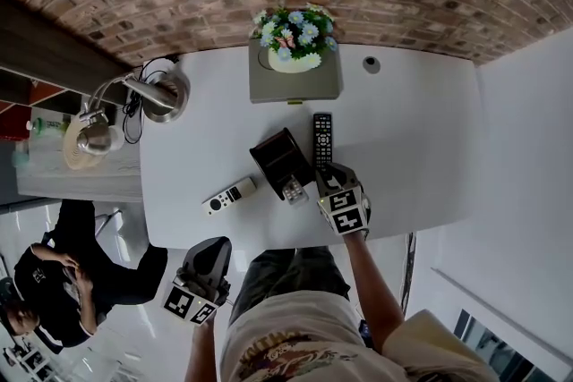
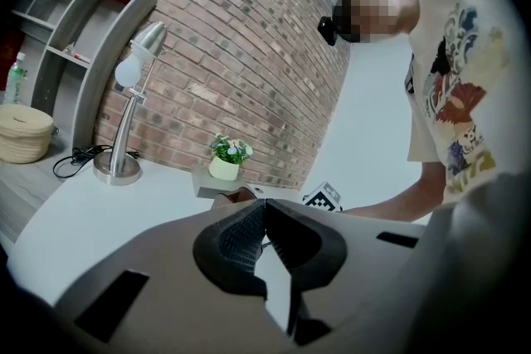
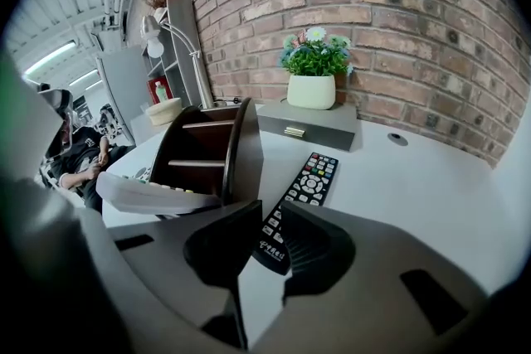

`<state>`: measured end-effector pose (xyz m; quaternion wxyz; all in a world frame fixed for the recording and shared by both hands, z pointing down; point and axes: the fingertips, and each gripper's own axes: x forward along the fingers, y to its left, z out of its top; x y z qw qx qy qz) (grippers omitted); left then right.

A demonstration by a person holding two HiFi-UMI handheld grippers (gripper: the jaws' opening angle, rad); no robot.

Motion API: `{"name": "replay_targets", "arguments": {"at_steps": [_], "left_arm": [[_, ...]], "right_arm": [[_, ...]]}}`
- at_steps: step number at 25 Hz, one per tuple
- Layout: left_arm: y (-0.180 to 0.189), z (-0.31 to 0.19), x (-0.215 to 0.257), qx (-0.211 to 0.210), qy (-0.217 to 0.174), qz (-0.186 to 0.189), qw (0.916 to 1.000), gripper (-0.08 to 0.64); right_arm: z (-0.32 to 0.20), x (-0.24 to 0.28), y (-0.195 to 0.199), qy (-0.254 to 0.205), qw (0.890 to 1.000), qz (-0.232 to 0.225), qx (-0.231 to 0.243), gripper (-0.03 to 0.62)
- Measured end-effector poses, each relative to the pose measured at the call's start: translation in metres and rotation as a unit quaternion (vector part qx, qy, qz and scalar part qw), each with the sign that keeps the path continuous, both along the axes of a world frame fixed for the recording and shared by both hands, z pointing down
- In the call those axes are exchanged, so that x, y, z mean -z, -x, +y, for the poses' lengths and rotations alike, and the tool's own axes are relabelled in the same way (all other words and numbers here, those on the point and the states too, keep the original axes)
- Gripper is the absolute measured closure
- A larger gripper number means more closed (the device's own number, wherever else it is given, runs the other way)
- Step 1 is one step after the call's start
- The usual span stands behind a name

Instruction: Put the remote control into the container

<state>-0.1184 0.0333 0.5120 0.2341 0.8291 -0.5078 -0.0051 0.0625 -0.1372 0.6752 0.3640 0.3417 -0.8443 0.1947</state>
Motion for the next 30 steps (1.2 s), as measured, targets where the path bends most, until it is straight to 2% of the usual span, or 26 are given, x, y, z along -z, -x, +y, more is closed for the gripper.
{"name": "replay_targets", "arguments": {"at_steps": [5, 10, 12, 15, 18, 21, 30], "left_arm": [[0.009, -0.002, -0.002, 0.002, 0.0, 0.004, 1.0, 0.554], [0.011, -0.008, -0.003, -0.008, 0.001, 0.004, 1.0, 0.554], [0.011, -0.01, -0.003, -0.011, 0.0, 0.007, 0.9999, 0.554], [0.009, -0.013, -0.002, -0.017, 0.0, 0.01, 0.9998, 0.552], [0.01, -0.012, -0.003, -0.019, 0.003, 0.011, 0.9997, 0.554], [0.012, -0.01, -0.006, -0.019, 0.011, 0.011, 0.9997, 0.554], [0.02, -0.011, -0.006, -0.01, 0.017, 0.01, 0.9998, 0.554]], "right_arm": [[0.0, -0.001, 0.0, -0.005, 1.0, -0.003, -0.01, 0.538], [0.006, -0.01, -0.003, 0.016, 1.0, -0.006, -0.013, 0.527], [0.003, -0.014, -0.009, 0.012, 0.999, 0.002, -0.033, 0.485], [-0.002, -0.023, -0.02, 0.017, 0.998, 0.012, -0.066, 0.378], [-0.007, -0.034, -0.022, 0.034, 0.996, 0.013, -0.077, 0.345], [-0.012, -0.04, -0.021, 0.046, 0.995, 0.006, -0.088, 0.33], [-0.022, -0.052, 0.009, 0.084, 0.994, 0.003, -0.075, 0.325]]}}
